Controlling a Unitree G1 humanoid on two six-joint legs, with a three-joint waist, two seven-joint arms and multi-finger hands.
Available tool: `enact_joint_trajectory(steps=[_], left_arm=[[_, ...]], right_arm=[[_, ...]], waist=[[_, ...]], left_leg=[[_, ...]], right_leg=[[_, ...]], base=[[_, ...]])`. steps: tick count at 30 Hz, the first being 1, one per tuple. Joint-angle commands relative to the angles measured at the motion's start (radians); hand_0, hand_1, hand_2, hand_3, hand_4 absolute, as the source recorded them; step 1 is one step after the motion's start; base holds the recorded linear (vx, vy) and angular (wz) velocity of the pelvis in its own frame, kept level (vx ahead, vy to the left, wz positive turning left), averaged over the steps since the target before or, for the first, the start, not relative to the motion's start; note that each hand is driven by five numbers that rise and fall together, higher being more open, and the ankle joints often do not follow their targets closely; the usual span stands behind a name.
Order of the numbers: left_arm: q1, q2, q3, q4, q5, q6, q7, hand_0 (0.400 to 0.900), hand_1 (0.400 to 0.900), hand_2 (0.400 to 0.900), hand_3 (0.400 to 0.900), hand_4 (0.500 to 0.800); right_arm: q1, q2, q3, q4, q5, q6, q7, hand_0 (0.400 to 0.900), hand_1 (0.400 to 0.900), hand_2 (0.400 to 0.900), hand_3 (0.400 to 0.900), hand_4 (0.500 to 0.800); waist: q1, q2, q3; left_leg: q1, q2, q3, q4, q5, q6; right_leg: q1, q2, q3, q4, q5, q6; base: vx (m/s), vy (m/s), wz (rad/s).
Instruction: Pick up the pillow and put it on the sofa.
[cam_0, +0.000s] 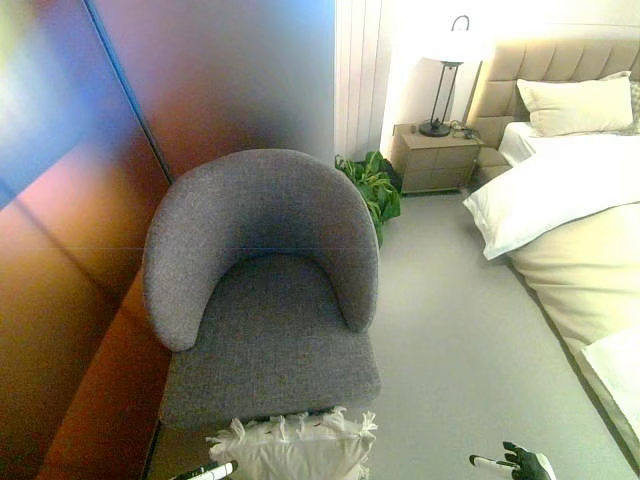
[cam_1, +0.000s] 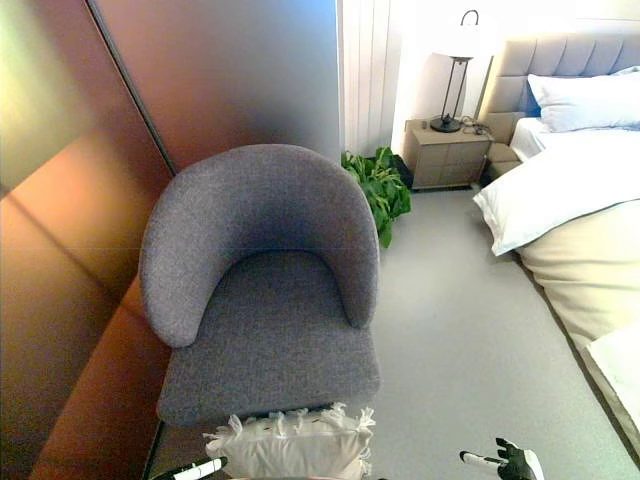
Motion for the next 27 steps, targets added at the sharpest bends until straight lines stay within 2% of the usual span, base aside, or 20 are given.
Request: enact_joint_trajectory(steps=[1, 10, 21, 27], left_arm=[[-0.058, 0.045, -0.002, -0.002, -0.011, -0.059, 0.009, 0.900, 0.900, 0.900, 0.900, 0.800], [-0.053, 0.047, 0.001, -0.020, 0.012, -0.069, 0.083, 0.900, 0.900, 0.900, 0.900, 0.800], [-0.050, 0.044, -0.003, -0.015, 0.035, -0.086, 0.116, 0.900, 0.900, 0.900, 0.900, 0.800], [-0.049, 0.051, -0.020, -0.035, 0.056, -0.074, 0.144, 0.900, 0.900, 0.900, 0.900, 0.800]], right_arm=[[-0.077, -0.043, -0.004, 0.023, 0.012, -0.044, -0.045, 0.900, 0.900, 0.900, 0.900, 0.800], [-0.071, -0.040, -0.004, 0.022, 0.007, -0.045, -0.050, 0.900, 0.900, 0.900, 0.900, 0.800], [-0.070, -0.041, 0.000, 0.022, 0.007, -0.053, -0.052, 0.900, 0.900, 0.900, 0.900, 0.800], [-0.072, -0.052, 0.019, -0.023, 0.000, -0.054, -0.056, 0.900, 0.900, 0.900, 0.900, 0.800]], waist=[[0.009, -0.035, -0.003], [0.011, -0.032, 0.004], [0.012, -0.031, 0.011], [0.009, -0.027, 0.040]], left_leg=[[-0.007, 0.012, -0.012, 0.018, -0.045, 0.009], [-0.011, 0.011, -0.018, 0.016, -0.043, 0.011], [-0.018, 0.008, -0.025, 0.017, -0.041, 0.011], [-0.041, 0.014, -0.032, 0.053, -0.046, 0.011]], right_leg=[[0.006, -0.068, 0.015, 0.061, -0.101, 0.089], [0.003, -0.067, 0.016, 0.063, -0.103, 0.088], [0.001, -0.064, 0.019, 0.064, -0.106, 0.085], [-0.021, -0.061, 0.030, 0.093, -0.118, 0.079]], base=[[0.00, 0.000, 0.00], [0.00, -0.001, 0.00], [0.01, -0.001, 0.01], [0.02, 0.000, 0.01]])
